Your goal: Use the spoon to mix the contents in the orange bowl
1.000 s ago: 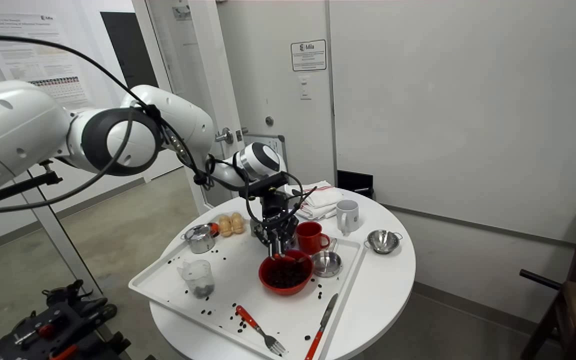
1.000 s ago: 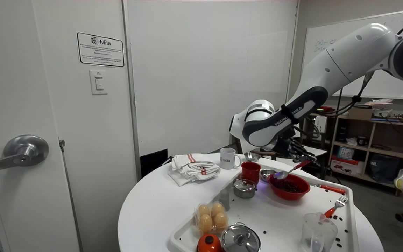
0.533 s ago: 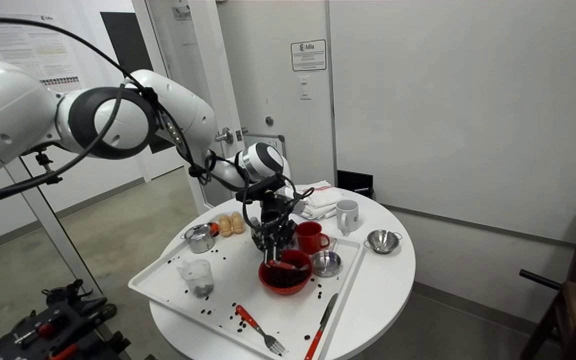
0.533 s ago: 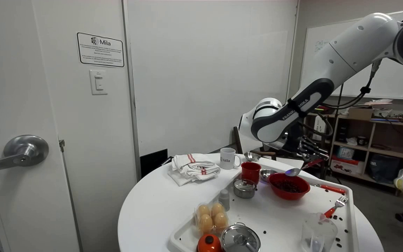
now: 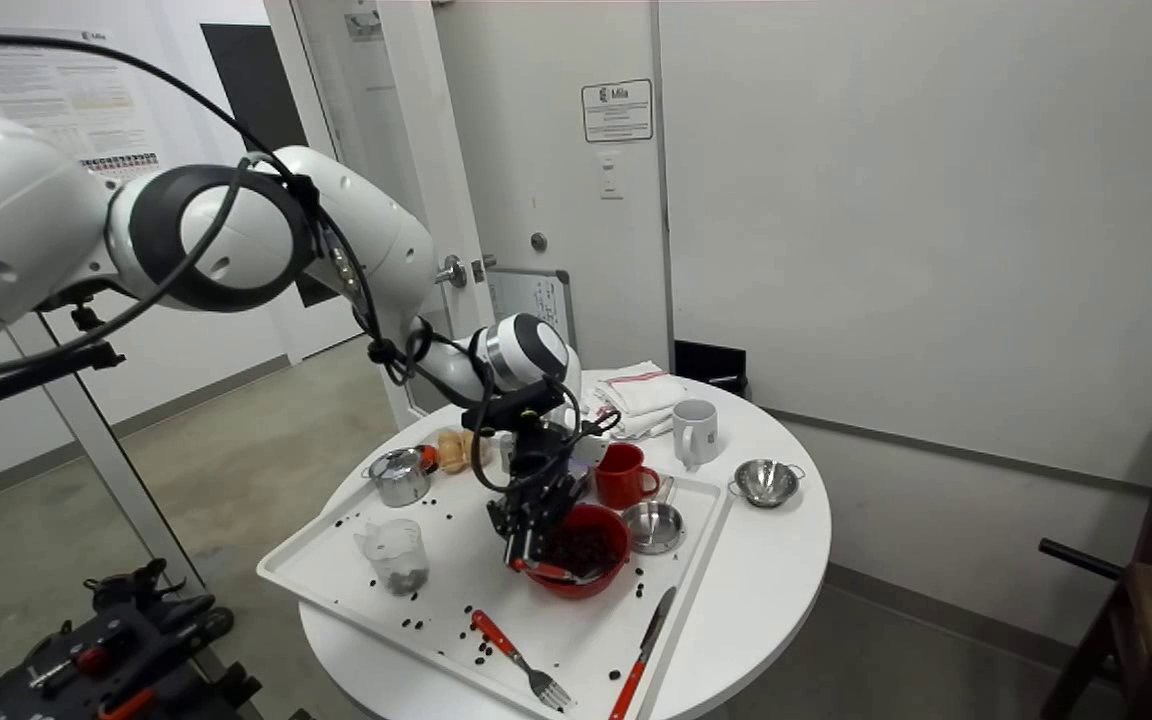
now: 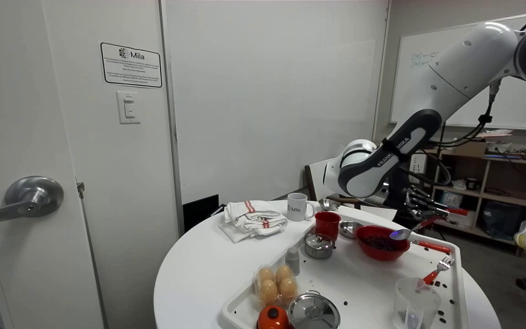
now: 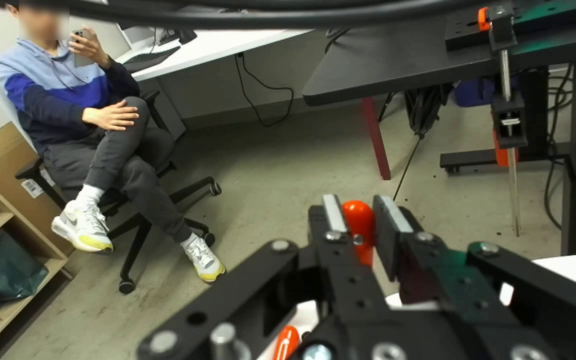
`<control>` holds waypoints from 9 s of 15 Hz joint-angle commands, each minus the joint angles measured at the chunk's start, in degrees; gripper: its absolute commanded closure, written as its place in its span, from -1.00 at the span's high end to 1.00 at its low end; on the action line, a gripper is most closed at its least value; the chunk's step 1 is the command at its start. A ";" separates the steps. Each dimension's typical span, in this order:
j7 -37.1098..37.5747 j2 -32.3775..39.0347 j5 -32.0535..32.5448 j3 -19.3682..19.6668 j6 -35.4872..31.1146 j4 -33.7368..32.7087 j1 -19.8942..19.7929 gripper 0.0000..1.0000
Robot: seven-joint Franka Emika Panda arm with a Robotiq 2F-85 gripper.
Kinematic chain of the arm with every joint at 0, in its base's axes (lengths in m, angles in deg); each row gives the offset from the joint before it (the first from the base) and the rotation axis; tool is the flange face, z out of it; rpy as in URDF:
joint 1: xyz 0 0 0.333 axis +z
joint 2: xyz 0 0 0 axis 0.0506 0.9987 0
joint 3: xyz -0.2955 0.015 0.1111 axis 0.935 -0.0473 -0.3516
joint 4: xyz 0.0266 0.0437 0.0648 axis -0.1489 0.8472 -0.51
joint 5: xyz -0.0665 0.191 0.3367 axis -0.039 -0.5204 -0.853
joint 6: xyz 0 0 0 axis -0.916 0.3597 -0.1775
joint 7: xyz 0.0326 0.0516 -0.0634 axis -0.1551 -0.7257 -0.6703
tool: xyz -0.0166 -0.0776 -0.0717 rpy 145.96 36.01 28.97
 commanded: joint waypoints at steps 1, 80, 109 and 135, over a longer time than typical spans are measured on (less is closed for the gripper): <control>0.78 -1.79 -1.16 0.65 0.40 3.25 0.96 -0.83; -20.38 18.53 6.49 2.27 7.31 -25.38 3.30 -0.83; -20.69 18.22 6.89 3.07 7.87 -31.97 6.91 -0.83; -22.39 18.75 5.11 3.65 10.34 -25.77 -1.88 -0.83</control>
